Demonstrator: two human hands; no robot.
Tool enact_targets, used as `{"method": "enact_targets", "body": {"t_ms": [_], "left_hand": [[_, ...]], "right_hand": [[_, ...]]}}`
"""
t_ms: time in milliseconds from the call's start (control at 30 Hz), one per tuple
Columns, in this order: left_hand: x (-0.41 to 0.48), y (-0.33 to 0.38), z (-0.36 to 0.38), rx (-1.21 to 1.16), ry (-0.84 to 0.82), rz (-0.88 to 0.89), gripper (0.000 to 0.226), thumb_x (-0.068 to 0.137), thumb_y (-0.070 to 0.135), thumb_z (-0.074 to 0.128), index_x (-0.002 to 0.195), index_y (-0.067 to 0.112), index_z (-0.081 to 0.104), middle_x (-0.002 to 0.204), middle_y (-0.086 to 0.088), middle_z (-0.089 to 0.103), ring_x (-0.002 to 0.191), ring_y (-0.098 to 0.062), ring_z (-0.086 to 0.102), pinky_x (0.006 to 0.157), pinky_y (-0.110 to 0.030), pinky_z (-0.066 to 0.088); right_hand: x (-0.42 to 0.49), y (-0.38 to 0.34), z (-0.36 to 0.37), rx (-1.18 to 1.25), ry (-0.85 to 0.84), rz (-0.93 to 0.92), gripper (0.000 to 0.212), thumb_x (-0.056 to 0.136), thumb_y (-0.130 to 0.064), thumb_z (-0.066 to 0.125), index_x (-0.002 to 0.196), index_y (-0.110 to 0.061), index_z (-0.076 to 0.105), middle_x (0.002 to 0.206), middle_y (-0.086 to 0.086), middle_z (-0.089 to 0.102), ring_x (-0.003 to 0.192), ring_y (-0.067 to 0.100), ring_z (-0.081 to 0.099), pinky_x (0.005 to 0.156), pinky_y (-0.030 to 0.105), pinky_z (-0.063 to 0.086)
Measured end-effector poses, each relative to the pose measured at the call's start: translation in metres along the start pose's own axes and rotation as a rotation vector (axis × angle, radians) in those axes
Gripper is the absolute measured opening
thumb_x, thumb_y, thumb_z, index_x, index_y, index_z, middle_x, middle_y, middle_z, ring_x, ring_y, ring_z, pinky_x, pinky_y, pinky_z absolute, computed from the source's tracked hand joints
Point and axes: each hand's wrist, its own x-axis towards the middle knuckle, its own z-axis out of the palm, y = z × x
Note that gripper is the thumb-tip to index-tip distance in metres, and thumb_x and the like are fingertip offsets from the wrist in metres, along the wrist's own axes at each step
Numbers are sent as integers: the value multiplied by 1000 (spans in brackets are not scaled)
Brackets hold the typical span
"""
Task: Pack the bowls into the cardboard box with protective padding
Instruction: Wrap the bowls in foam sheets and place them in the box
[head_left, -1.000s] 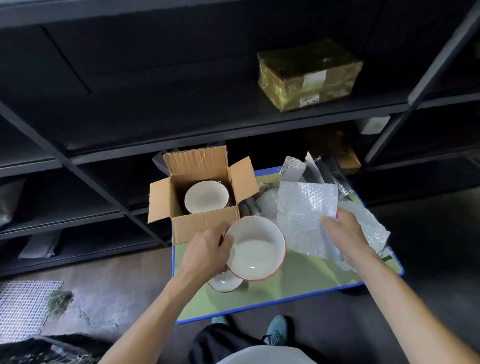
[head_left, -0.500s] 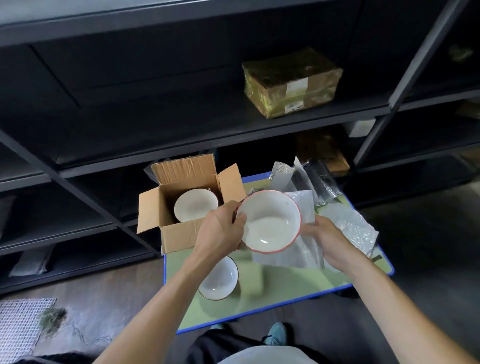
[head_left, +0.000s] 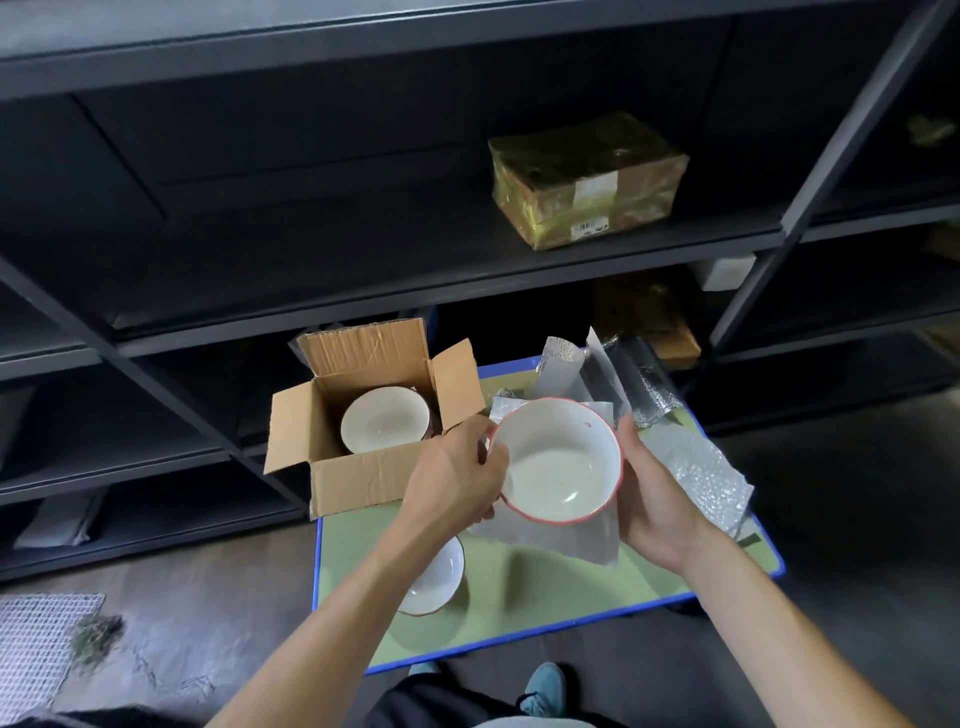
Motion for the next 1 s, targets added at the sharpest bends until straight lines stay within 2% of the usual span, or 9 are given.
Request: {"method": "enact_targets", "body": {"t_ms": [100, 200, 300, 433, 600, 700, 767, 867, 1000], "left_hand": [[0, -2, 0, -4, -9, -13, 9, 94, 30, 50, 95, 25, 58, 59, 2, 68, 45, -14, 64, 45, -26, 52], [0, -9, 3, 14, 31, -24, 18, 95, 42, 54, 92, 25, 62, 66, 3, 68, 62, -13, 65, 62, -33, 53], [-3, -20, 5, -15, 27, -61, 27, 93, 54, 56, 94, 28, 64, 79, 5, 66, 75, -10, 61, 67, -29, 47], [-7, -28, -1, -220, -52, -102, 44, 86, 64, 51, 103, 25, 65, 93, 4, 68, 81, -5, 62, 77, -30, 48], [-9, -31, -17, -418, -151, -106, 18, 98, 40, 56, 113, 36, 64, 102, 17, 72, 95, -1, 67, 81, -24, 54], [-7, -41, -25, -460, -102, -164, 24, 89, 36, 55, 111, 34, 66, 99, 11, 74, 94, -11, 70, 83, -36, 57], [-6, -48, -32, -468, -80, -172, 24, 89, 30, 52, 108, 28, 67, 96, 3, 73, 89, -15, 68, 75, -34, 55], [-4, -59, -44, -450, -69, -177, 28, 86, 26, 46, 105, 25, 66, 95, -2, 71, 86, -16, 64, 75, -36, 53], [-2, -70, -58, -443, -45, -222, 42, 97, 17, 45, 132, 40, 41, 106, 10, 66, 95, -13, 64, 80, -37, 57]], "right_hand": [[-3, 1, 0, -62, -29, 44, 57, 90, -72, 39, 122, -35, 69, 128, 2, 68, 120, 21, 63, 103, 43, 44], [-4, -2, 3, -102, -37, 51, 42, 84, -54, 61, 113, -27, 75, 121, 7, 71, 109, 19, 68, 97, 40, 46], [-5, -6, 8, -119, -58, 32, 33, 83, -43, 60, 103, -25, 79, 116, 10, 73, 99, 19, 70, 82, 32, 53], [-5, -11, 20, -139, -72, 25, 39, 84, -41, 59, 112, -18, 74, 115, 13, 72, 98, 21, 70, 71, 28, 56], [5, -13, 38, -241, -94, 3, 45, 90, -40, 58, 121, -9, 68, 114, 16, 72, 98, 25, 69, 71, 30, 55], [12, -12, 52, -312, -84, -7, 38, 98, -37, 58, 120, -8, 68, 112, 15, 73, 99, 25, 70, 80, 35, 53], [16, -10, 63, -342, -78, -11, 33, 101, -35, 53, 118, -12, 69, 111, 13, 74, 97, 24, 70, 82, 39, 51], [21, -8, 78, -402, -27, -47, 28, 102, -34, 51, 112, -15, 70, 102, 8, 76, 85, 21, 70, 69, 32, 53], [32, -4, 98, -518, 81, -100, 24, 101, -34, 54, 99, -17, 72, 87, 4, 74, 73, 19, 66, 64, 37, 53]]}}
